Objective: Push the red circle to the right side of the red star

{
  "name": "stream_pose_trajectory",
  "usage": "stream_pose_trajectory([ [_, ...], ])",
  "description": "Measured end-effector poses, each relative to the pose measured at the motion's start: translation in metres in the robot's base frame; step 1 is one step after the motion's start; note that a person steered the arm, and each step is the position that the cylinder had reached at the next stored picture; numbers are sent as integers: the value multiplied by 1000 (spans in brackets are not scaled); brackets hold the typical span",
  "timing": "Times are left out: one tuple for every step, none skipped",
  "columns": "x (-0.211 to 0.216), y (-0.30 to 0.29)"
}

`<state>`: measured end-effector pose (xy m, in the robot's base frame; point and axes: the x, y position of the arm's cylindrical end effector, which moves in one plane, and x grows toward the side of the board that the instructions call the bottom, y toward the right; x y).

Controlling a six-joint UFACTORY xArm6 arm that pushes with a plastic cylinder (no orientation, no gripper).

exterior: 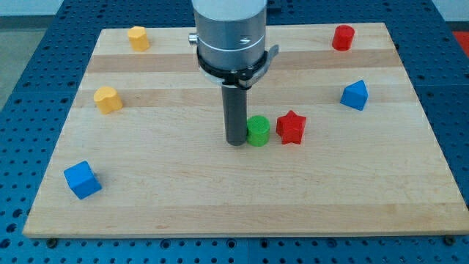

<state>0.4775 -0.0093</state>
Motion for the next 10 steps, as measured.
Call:
stream_pose_trajectory([
  [-3,7],
  [-5,7],
  [-5,7],
  [-59,2],
  [-96,16],
  [-104,63],
  [-129,105],
  [-155,141],
  [-177,179],
  [-185,222],
])
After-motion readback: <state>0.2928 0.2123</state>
